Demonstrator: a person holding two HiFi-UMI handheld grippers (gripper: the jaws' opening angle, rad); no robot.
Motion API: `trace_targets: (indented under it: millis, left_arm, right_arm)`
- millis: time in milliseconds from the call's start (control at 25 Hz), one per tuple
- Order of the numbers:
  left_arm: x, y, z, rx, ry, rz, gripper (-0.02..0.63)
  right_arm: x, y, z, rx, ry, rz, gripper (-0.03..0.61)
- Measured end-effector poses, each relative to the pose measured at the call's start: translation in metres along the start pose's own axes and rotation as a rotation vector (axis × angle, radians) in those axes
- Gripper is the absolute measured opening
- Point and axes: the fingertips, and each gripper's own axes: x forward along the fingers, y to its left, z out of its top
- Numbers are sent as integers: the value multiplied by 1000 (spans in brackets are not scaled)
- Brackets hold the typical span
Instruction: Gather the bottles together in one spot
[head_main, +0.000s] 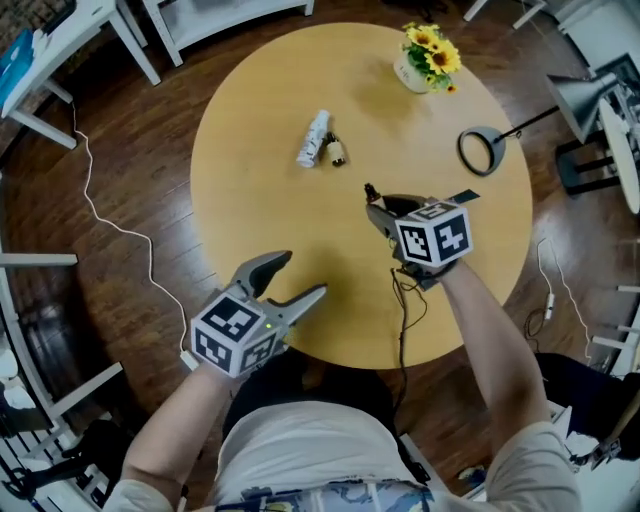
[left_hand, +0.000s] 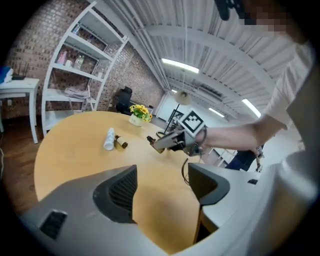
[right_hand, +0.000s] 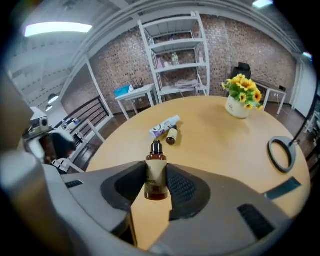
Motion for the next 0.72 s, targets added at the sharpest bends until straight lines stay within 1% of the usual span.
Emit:
trace_targets:
  millis: [80, 160, 240, 320, 400, 440, 520, 640, 720]
  left_arm:
    - [10, -6, 30, -13, -36, -89, 258]
    - [24, -21, 57, -15, -55, -189, 222]
    - [40, -46, 76, -17, -42, -307, 216]
    - [53, -78, 91, -35, -16, -424, 216]
    - [64, -107, 102, -57, 10, -509, 216]
    - [69, -119, 105, -63, 22, -532, 216]
    - [80, -138, 109, -63, 47, -543, 210]
    - [96, -160, 111, -53, 88, -539, 128]
    - [107, -176, 111, -52, 111, -545, 117]
  right_arm:
    - [-40, 20, -2, -15, -60, 2, 158]
    - [-77, 36, 0, -28, -119, 4, 158]
    - [-112, 51, 2, -35, -173, 2, 158]
    - [-143, 63, 0, -49, -214, -19, 158]
    - [-166, 70, -6, -60, -241, -39, 158]
    - [-175, 71, -9, -61, -252, -44, 158]
    - [-191, 70, -17, -62, -270, -51, 158]
    - [-209, 61, -27, -45, -300, -53, 158]
    - [-219, 53, -34, -29, -314, -48, 158]
